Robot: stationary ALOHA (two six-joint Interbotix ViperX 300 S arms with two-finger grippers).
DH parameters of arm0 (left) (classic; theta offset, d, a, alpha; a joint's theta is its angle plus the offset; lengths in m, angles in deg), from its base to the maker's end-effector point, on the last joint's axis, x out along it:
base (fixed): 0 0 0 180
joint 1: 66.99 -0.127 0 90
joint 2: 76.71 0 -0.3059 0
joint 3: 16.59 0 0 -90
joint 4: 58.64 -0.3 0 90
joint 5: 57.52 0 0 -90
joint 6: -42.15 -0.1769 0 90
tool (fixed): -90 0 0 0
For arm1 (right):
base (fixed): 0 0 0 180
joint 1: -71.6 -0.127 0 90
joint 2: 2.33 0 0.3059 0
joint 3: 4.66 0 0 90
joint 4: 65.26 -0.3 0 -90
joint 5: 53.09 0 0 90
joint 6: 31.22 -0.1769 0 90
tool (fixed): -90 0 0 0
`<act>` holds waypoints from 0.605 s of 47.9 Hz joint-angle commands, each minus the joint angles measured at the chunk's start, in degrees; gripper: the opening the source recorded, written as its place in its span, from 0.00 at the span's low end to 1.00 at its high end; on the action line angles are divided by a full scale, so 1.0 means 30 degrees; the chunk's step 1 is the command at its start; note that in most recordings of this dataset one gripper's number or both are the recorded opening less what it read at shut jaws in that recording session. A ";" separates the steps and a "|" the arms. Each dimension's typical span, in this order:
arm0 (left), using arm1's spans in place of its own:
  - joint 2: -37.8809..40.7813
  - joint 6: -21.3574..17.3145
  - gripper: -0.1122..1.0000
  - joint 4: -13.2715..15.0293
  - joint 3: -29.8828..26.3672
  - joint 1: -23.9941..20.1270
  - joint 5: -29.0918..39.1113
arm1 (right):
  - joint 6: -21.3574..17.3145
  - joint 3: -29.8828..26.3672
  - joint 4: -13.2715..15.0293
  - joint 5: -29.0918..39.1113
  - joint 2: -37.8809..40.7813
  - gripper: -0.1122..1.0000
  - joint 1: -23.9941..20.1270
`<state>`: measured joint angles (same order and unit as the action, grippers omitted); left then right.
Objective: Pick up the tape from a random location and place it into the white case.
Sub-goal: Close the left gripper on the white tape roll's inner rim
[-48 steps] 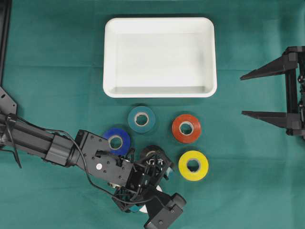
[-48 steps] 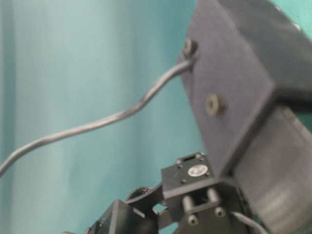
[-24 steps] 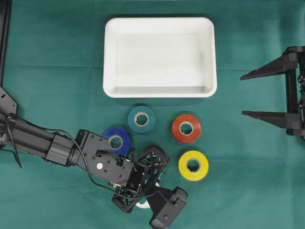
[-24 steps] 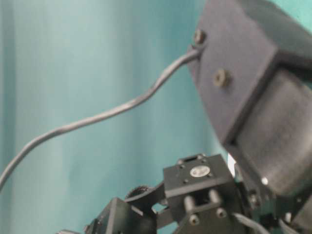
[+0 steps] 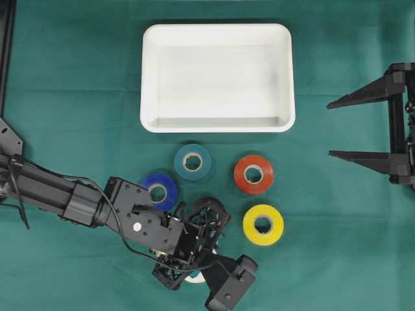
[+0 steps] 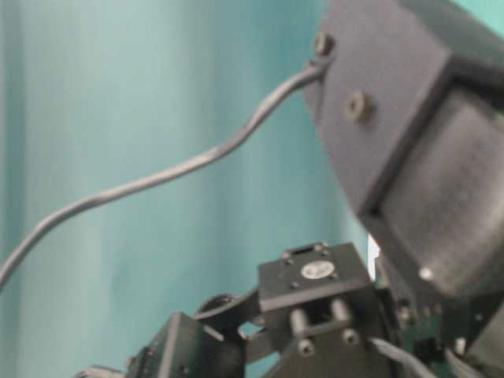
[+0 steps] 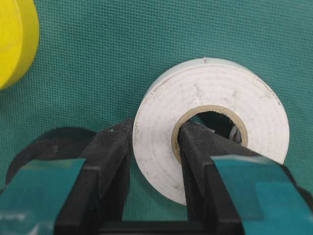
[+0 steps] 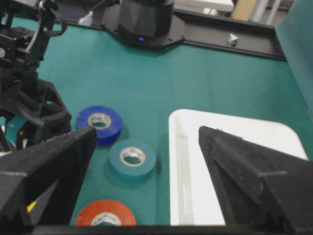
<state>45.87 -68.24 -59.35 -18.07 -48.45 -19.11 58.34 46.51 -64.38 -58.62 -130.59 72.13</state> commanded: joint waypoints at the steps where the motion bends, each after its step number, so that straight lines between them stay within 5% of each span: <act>1: -0.1230 0.0088 0.31 0.0059 -0.0615 0.0146 0.0410 | -0.0029 -0.0498 0.0029 -0.0088 0.0088 0.92 0.0000; 29: -0.4775 0.1289 0.31 0.0059 -0.1523 0.0527 0.2637 | -0.0059 -0.0557 0.0029 -0.0088 0.0088 0.92 0.0029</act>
<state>34.62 -64.46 -59.26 -20.53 -47.13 -12.96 58.34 46.51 -64.38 -58.62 -130.59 72.04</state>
